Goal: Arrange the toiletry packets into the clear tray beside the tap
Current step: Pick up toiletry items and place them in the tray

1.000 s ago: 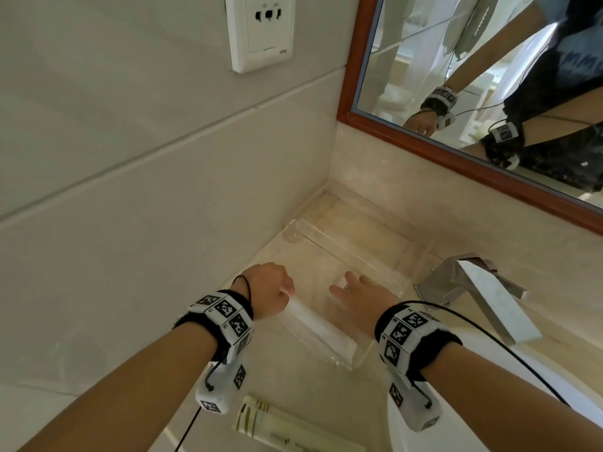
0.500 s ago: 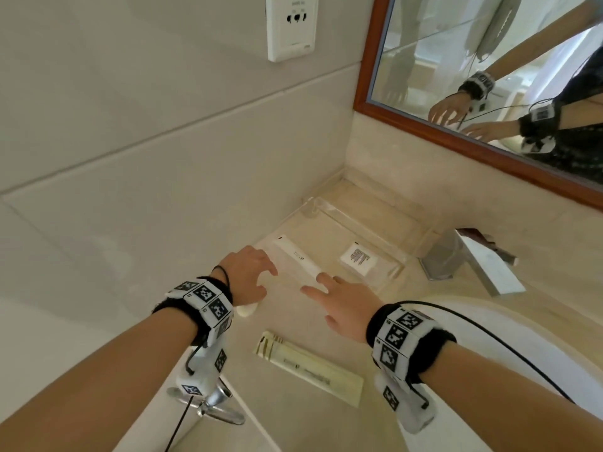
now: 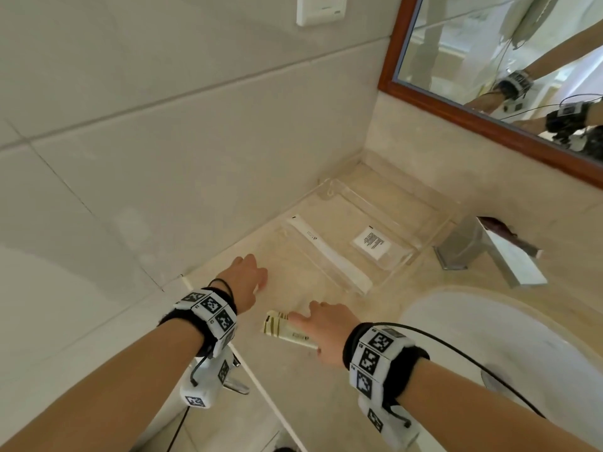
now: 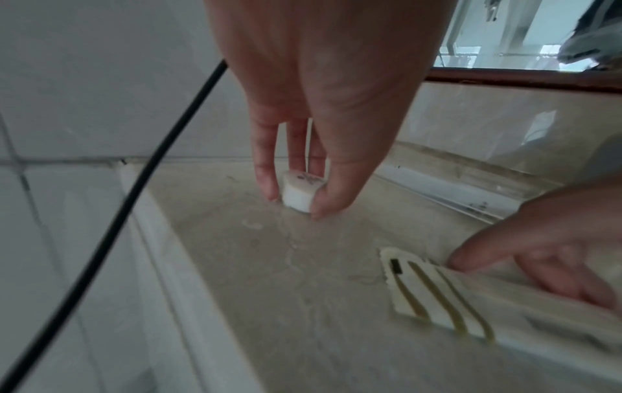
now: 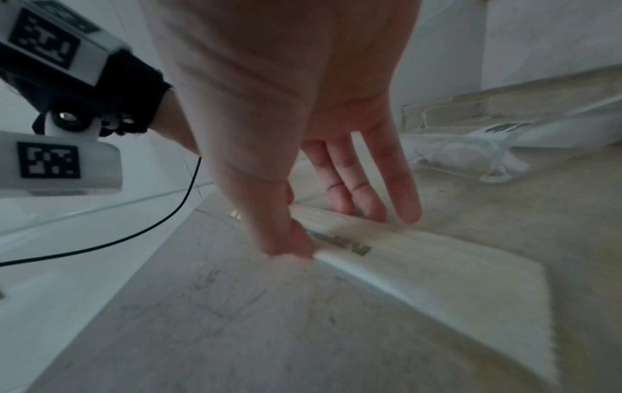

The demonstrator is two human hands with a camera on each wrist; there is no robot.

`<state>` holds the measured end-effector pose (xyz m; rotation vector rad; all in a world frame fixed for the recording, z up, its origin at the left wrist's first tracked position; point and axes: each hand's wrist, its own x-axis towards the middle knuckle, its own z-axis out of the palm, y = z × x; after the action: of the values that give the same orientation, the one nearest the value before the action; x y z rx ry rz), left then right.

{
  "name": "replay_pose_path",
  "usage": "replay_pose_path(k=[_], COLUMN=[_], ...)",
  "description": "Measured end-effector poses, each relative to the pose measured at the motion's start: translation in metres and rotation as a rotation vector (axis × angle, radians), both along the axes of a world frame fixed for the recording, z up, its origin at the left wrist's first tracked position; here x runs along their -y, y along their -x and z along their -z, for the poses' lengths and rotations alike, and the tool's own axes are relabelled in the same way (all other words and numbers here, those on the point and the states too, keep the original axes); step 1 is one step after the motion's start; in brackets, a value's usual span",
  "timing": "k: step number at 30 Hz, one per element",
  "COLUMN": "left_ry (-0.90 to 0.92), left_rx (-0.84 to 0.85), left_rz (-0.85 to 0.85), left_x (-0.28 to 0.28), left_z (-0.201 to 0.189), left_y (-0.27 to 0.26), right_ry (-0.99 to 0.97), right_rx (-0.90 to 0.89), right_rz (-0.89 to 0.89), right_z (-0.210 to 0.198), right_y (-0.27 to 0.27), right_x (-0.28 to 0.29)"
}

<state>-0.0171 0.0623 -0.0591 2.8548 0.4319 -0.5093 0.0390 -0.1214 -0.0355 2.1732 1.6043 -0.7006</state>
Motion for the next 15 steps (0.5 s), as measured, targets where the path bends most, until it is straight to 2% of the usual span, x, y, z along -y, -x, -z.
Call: replay_pose_path(k=[8,12,15], left_ry=[0.009,0.033,0.054], left_rx=[0.080,0.188,0.253], left_rz=[-0.006,-0.035,-0.054], left_x=[-0.008,-0.017,-0.021], left_z=[-0.016,-0.032,-0.040], left_y=[-0.024,-0.051,-0.076], right_ry=[0.021,-0.061,-0.131], right_rx=[0.021,0.038,0.081], right_rz=[0.033,0.113,0.254], right_z=[-0.009,-0.033,-0.050], right_y=[-0.012,-0.046,-0.085], right_x=[-0.005,-0.007,-0.010])
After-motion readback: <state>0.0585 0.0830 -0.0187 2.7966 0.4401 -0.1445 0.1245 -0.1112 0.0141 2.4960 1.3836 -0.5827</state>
